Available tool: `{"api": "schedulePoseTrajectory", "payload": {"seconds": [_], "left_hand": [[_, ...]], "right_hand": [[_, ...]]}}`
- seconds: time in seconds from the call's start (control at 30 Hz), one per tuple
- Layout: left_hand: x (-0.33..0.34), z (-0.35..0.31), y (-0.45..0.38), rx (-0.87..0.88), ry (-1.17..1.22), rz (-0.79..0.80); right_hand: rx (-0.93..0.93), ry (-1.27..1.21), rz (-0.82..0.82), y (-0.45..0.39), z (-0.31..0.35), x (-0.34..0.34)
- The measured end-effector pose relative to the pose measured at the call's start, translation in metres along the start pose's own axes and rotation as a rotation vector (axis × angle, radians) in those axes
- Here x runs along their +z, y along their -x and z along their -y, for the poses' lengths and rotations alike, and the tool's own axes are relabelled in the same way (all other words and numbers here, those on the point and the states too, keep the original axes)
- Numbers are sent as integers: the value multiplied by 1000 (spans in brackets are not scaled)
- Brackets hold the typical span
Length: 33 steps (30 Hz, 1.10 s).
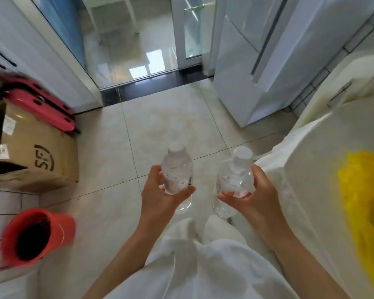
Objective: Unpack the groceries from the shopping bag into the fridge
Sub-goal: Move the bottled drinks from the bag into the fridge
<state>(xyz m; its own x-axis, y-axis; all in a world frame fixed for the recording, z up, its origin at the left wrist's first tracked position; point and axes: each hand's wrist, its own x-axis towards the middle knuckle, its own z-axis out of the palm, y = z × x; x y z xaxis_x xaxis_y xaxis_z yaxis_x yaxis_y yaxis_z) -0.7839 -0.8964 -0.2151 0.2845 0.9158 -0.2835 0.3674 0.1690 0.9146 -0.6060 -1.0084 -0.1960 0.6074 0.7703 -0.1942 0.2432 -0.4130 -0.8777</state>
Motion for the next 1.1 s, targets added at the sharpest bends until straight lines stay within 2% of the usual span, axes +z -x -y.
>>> {"api": "schedulePoseTrajectory", "payload": {"seconds": [0.27, 0.53, 0.9, 1.1], "left_hand": [[-58, 3, -44, -85, 92, -174], [-88, -28, -152, -73, 100, -230], [-111, -79, -309, -27, 101, -216], [-123, -101, -394, -3, 92, -140]], "right_hand": [[-59, 7, 195, -47, 53, 77], [-99, 15, 263, -147, 102, 127], [-152, 24, 232, -291, 174, 165], [-151, 36, 113, -356, 195, 189]]}}
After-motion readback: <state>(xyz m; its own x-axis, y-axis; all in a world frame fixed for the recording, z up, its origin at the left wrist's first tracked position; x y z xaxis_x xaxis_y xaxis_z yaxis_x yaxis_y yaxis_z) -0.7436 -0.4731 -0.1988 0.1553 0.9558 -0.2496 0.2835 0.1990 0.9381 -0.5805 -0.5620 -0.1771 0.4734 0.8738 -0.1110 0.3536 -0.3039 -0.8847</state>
